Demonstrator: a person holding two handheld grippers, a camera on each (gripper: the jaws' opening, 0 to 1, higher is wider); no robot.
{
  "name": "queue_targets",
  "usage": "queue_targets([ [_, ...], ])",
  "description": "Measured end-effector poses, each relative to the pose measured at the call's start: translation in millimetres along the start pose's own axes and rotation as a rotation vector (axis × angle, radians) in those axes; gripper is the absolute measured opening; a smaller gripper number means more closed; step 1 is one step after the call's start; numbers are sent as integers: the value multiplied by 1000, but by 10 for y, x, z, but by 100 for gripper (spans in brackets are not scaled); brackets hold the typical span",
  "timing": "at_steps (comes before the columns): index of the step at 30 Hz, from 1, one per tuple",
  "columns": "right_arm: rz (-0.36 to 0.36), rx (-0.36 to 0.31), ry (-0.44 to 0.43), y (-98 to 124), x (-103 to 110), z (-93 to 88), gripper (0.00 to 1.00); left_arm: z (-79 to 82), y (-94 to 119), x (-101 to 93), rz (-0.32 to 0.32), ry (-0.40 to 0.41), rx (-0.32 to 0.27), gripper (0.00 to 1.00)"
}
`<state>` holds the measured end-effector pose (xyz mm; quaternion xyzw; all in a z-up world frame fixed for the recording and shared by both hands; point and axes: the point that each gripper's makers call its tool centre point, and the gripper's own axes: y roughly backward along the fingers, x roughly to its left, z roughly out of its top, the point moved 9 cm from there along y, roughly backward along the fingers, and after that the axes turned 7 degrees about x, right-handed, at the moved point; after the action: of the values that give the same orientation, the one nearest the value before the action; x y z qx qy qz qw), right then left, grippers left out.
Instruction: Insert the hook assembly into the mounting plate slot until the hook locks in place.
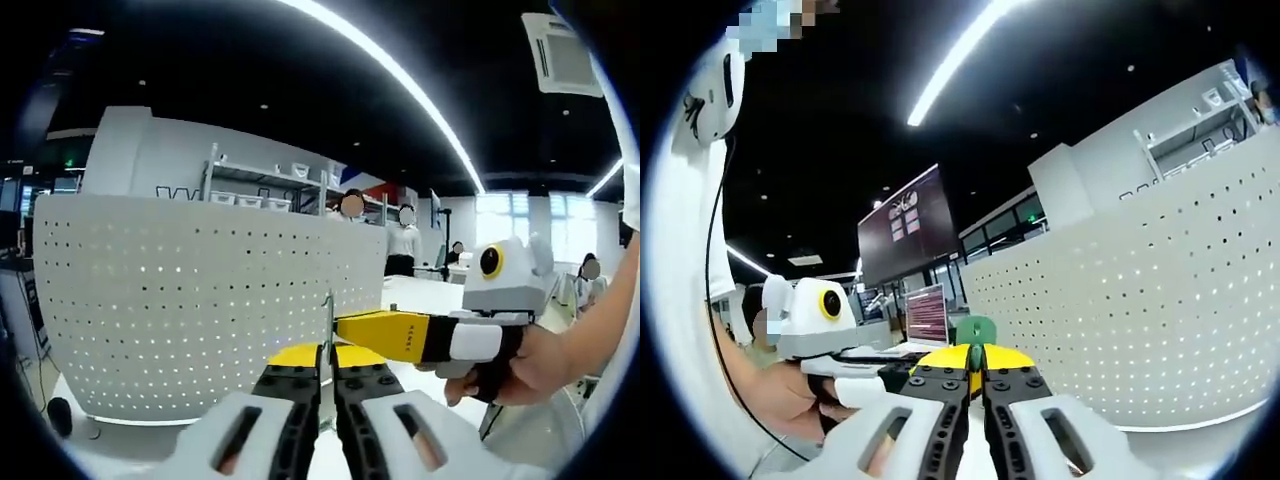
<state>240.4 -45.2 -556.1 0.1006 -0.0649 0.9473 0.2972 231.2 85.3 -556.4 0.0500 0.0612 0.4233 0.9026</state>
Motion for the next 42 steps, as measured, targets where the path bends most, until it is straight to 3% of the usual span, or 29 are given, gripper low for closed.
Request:
queue_targets([
  [7, -6, 3, -5, 6, -8, 28, 0, 1, 1, 25, -30, 16, -14, 10],
  [11, -13, 1, -7, 10, -30, 44, 0, -32, -6, 68, -18, 23, 3, 32],
  [14, -16, 3, -3, 12, -31, 43, 0, -55, -6, 77, -22, 22, 2, 40],
  [18, -15, 4, -9, 11, -28, 43, 0, -70, -22, 105, 8, 14, 8, 68],
  [24, -17, 9, -15, 12, -33, 43, 0, -71, -45, 82, -4, -5, 12, 81],
  [37, -59, 7, -5, 28, -74, 56, 0, -50, 4, 132, 6, -7, -6, 82],
  [42, -141, 24, 49, 37, -134, 105, 0, -53, 33, 154, 17, -16, -6, 81],
])
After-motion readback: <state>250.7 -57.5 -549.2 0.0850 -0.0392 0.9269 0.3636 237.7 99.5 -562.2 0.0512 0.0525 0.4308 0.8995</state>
